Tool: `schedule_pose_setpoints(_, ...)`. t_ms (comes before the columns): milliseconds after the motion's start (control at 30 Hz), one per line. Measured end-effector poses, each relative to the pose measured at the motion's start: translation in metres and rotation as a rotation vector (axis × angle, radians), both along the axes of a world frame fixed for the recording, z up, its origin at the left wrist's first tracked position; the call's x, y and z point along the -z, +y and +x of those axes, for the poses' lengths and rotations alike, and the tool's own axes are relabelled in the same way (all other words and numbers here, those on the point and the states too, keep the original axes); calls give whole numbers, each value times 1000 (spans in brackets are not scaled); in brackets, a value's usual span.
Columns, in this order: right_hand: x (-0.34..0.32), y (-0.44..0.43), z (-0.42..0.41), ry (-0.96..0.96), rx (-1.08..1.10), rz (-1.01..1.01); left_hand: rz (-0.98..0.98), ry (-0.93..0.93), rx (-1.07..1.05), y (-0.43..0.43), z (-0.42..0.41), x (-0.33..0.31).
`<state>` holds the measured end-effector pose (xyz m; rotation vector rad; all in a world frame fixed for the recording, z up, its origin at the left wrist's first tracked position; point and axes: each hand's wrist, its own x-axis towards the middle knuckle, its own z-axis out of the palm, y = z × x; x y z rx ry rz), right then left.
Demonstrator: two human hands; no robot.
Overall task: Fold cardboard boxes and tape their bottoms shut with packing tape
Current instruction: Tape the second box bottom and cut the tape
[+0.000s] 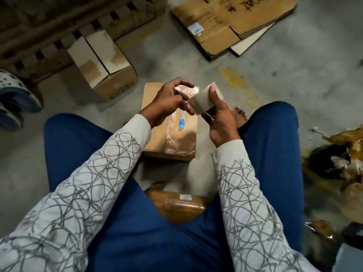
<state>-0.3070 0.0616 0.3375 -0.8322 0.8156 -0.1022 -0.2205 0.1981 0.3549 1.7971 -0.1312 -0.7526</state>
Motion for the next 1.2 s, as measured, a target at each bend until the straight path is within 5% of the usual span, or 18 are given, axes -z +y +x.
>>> schedule_pose_setpoints(400, -5, 28, -14, 26, 85, 21, 118, 240, -418, 8, -56, -16)
schedule_pose_setpoints(600, 2, 29, -10, 16, 113, -43, 81, 39, -412, 5, -72, -25)
schedule_pose_setpoints(833, 18, 24, -4, 37, 123, 52, -11, -256, -90, 12, -78, -26)
schedule_pose_setpoints(933, 19, 27, -3, -15, 92, 74, -178, -147, -94, 16, -74, -34)
schedule_pose_setpoints(1100, 12, 32, -5, -80, -121, -281, -377, 67, -241, 16, -61, -45)
schedule_pose_setpoints(1200, 10, 36, -12, -162, -248, -227, -479, 198, -370, 15, -48, -50)
